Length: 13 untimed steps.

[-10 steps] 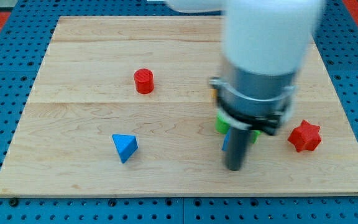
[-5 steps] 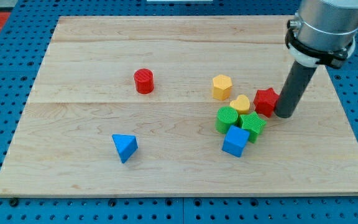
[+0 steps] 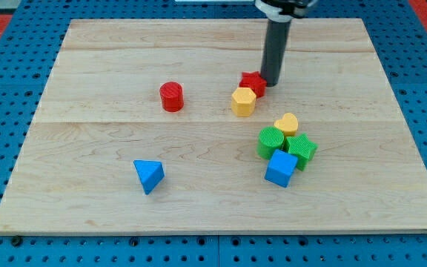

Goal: Move the red star to the left of red circle

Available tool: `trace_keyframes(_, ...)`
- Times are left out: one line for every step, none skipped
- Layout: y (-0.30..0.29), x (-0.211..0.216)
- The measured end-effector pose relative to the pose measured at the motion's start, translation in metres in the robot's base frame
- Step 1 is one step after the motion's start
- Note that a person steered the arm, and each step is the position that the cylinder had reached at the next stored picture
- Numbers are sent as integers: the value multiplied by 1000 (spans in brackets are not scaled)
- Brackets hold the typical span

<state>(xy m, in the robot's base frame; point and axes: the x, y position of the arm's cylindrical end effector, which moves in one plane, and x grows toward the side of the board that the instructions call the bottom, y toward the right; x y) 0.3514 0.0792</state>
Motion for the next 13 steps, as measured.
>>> trace_keyframes(4, -2)
trace_keyframes(29, -5)
trace_keyframes(47, -6)
trace_keyframes(47, -11)
trace_keyframes(74, -12)
trace_keyframes(70, -8)
trace_keyframes(49, 32)
trace_keyframes(-13, 36)
trace_keyframes(-63, 4)
trace_keyframes(-106, -6)
trace_keyframes(-79, -23)
trace_keyframes(-102, -51)
trace_keyframes(-176, -36)
